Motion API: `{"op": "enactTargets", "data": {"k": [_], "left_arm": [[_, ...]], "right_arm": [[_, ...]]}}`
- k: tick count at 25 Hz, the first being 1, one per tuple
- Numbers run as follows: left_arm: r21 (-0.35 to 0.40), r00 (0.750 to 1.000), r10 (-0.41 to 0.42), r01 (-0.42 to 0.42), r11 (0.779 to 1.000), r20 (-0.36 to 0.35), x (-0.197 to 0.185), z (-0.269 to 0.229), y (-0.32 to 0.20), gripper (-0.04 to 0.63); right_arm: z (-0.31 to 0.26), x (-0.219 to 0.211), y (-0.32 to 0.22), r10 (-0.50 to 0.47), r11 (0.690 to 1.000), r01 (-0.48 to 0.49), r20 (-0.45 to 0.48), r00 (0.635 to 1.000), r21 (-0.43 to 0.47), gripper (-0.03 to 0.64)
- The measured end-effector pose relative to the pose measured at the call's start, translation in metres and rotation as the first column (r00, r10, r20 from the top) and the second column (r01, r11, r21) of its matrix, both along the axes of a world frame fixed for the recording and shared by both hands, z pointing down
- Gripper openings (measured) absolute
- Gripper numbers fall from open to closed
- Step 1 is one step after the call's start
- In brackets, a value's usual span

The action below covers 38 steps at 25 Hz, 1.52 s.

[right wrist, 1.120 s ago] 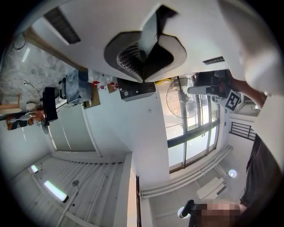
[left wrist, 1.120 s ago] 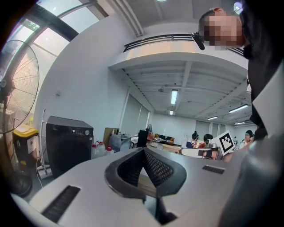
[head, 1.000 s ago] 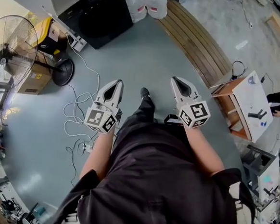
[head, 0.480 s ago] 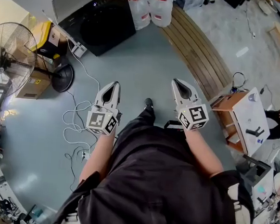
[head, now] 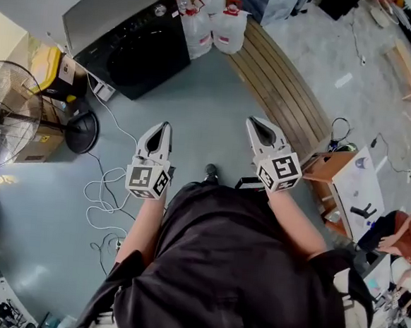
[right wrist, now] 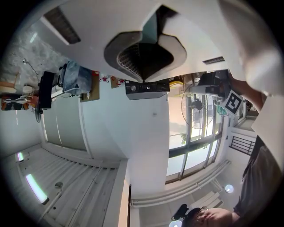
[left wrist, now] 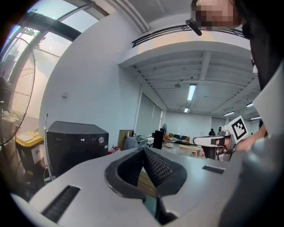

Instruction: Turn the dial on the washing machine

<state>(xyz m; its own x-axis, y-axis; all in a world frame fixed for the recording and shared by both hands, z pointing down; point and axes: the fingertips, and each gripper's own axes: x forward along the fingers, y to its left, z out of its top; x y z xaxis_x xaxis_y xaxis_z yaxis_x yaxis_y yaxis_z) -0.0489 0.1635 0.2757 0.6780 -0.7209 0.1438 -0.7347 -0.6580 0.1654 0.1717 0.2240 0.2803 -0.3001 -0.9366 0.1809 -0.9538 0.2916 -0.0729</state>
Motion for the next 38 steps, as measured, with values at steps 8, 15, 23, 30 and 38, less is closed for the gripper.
{"op": "enactTargets", "data": {"k": [8,15,23,30,38], "left_arm": [[0.007,0.999,-0.028,0.028,1.000,-0.018,0.002,0.002,-0.074,0.015],[-0.020,0.998,-0.053,0.053,0.998,-0.022,0.011,0.018,-0.133,0.015],[-0.043,0.987,-0.160,0.159,0.986,-0.026,0.035,0.020,-0.231,0.015],[-0.057,0.959,-0.284,0.283,0.958,-0.012,0.040,0.019,-0.313,0.015],[-0.064,0.914,-0.406,0.404,0.913,-0.014,0.034,0.036,-0.368,0.015]], "right_arm": [[0.004,-0.003,-0.076,-0.049,0.999,0.049,-0.010,0.999,0.005,0.023],[0.024,0.008,-0.143,-0.099,0.995,0.099,0.002,0.995,-0.025,0.023],[0.033,0.025,-0.260,-0.233,0.972,0.233,-0.007,0.972,-0.028,0.023],[0.033,0.021,-0.368,-0.373,0.926,0.374,0.021,0.928,-0.052,0.023],[0.040,-0.003,-0.452,-0.552,0.832,0.554,0.075,0.830,-0.010,0.025]]}}
